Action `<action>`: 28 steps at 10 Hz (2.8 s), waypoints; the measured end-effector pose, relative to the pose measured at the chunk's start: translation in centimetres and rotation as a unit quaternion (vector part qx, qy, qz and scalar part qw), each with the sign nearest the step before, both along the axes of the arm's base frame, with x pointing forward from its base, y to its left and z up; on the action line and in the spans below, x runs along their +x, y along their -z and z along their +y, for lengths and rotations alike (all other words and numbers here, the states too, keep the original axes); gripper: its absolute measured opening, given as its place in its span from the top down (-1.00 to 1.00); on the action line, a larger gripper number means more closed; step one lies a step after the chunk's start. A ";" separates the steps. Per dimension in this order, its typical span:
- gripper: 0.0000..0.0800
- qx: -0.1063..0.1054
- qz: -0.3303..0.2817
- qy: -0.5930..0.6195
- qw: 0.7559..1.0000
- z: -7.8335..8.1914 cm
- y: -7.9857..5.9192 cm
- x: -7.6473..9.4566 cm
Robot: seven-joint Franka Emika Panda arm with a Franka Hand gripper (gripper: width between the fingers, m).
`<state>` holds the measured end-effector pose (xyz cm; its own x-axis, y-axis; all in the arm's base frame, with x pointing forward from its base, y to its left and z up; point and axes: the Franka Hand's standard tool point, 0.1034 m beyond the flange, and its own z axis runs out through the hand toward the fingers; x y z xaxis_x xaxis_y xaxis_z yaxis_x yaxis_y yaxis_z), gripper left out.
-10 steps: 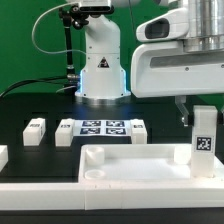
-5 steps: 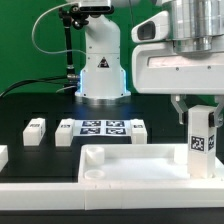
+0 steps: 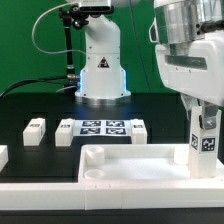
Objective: Assemble desk
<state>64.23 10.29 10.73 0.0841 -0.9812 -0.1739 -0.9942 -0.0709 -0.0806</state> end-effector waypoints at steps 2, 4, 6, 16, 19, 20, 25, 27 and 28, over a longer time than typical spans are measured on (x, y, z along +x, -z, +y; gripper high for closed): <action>0.27 0.010 0.011 0.060 0.998 0.2 0.0 0.0; 0.27 0.014 0.020 0.114 0.993 0.2 0.0 0.0; 0.27 0.016 0.024 0.139 0.990 0.3 -0.1 0.1; -0.62 0.023 -0.007 0.106 0.994 1.1 -5.6 -0.3; -0.62 0.021 -0.007 0.100 0.995 1.2 -5.2 -0.3; -0.62 0.021 -0.007 0.098 0.995 1.2 -5.2 -0.3; -0.62 0.008 -0.027 -0.013 1.000 0.8 -5.2 -2.4; -0.62 -0.003 -0.035 -0.090 0.995 0.7 -4.0 -4.8; -0.62 -0.004 -0.036 -0.101 0.994 1.1 -3.9 -5.0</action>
Offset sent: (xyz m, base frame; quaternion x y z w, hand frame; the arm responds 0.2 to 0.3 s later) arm 0.0012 -0.0019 -0.0003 -0.0037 -0.0049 0.2152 0.9766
